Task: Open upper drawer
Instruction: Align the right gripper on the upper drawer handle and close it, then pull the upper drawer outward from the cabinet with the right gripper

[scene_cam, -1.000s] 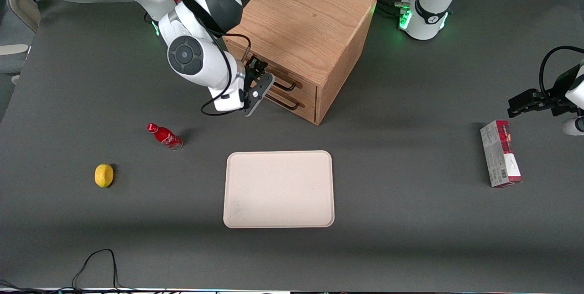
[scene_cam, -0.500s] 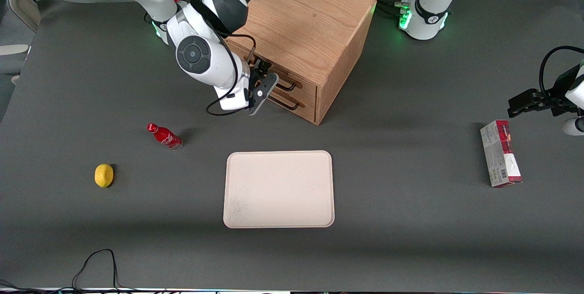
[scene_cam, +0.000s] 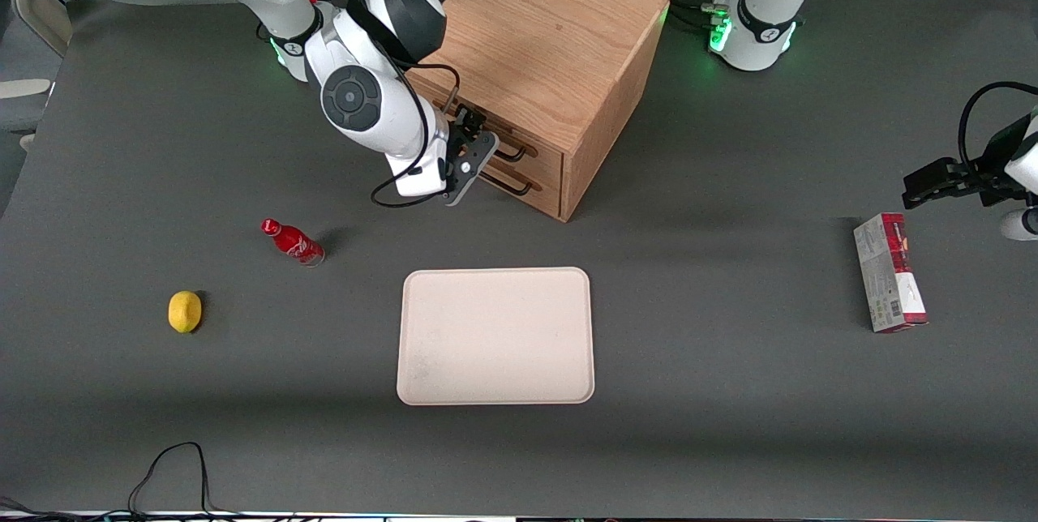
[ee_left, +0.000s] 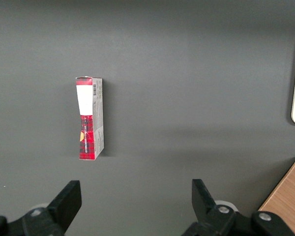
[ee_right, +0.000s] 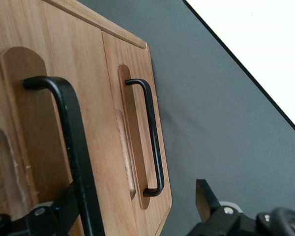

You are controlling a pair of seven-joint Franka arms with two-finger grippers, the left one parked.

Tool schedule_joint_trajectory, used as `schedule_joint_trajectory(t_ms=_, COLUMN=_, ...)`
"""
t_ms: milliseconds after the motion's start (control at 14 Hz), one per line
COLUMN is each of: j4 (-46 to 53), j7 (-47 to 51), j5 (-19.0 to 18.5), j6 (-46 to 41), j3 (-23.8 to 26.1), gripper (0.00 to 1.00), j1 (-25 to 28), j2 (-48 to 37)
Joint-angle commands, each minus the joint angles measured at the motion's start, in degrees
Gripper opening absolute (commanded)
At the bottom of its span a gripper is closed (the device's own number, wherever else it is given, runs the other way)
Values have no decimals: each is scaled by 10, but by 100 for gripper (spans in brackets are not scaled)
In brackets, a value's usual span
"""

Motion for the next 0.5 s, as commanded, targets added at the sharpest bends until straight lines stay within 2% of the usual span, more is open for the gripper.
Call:
schedule_joint_trajectory(t_ms=0, j4=-6, j7=-8, j5=11, j6=22, j3=-5, gripper=100, j1=10, j2=6)
schedule_joint_trajectory(t_ms=429, j4=9, j7=-15, j5=11, j6=35, j3=-10, gripper=100, j1=2, j2=20)
